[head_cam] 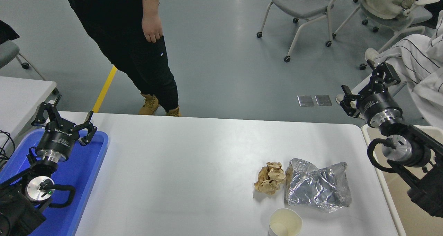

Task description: Clean the table surface

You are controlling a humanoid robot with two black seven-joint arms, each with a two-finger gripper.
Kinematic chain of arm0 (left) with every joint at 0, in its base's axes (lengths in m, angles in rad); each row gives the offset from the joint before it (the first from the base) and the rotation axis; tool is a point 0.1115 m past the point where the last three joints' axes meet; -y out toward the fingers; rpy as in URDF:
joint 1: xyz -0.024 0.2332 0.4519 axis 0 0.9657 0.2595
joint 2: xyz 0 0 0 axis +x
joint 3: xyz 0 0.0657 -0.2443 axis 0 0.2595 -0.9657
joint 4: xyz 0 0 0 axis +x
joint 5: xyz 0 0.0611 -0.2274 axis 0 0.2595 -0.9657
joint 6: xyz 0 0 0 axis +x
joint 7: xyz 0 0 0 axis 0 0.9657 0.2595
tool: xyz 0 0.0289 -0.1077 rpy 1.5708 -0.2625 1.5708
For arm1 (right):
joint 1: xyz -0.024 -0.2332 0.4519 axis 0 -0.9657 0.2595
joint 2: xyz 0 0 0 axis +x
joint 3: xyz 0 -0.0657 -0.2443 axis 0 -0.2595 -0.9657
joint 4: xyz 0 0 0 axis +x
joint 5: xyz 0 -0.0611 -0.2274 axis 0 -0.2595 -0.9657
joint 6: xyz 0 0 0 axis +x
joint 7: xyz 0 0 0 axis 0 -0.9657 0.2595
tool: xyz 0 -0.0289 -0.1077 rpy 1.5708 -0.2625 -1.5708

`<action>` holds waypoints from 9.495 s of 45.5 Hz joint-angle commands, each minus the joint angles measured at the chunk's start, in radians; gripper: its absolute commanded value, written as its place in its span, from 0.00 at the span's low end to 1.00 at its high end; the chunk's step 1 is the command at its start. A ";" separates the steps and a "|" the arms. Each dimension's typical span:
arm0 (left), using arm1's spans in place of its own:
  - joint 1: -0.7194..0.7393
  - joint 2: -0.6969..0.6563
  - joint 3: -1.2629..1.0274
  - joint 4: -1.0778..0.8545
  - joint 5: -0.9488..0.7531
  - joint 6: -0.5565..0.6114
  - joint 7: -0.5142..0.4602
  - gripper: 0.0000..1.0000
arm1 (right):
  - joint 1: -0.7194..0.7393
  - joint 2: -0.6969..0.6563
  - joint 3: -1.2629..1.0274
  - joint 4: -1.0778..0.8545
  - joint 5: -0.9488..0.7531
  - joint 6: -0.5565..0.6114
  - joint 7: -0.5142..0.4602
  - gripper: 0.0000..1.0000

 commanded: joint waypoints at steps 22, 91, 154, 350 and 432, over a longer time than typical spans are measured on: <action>0.000 0.000 0.000 -0.001 0.000 0.000 0.000 1.00 | 0.056 -0.089 -0.210 -0.043 -0.078 0.160 0.009 1.00; 0.000 0.000 0.000 -0.001 0.000 -0.002 0.000 1.00 | 0.134 -0.544 -0.818 0.587 -1.259 0.169 -0.001 1.00; 0.000 0.000 0.000 -0.001 0.000 -0.002 0.000 1.00 | 0.091 -0.405 -0.884 0.575 -1.115 0.204 -0.237 1.00; 0.000 0.000 0.000 -0.001 0.000 -0.002 0.000 1.00 | 0.203 -0.852 -0.622 0.653 -0.742 0.508 -0.292 0.00; 0.000 0.000 0.000 0.000 0.000 -0.001 0.000 1.00 | 0.301 -1.041 -0.709 0.345 -0.589 0.413 -0.298 0.00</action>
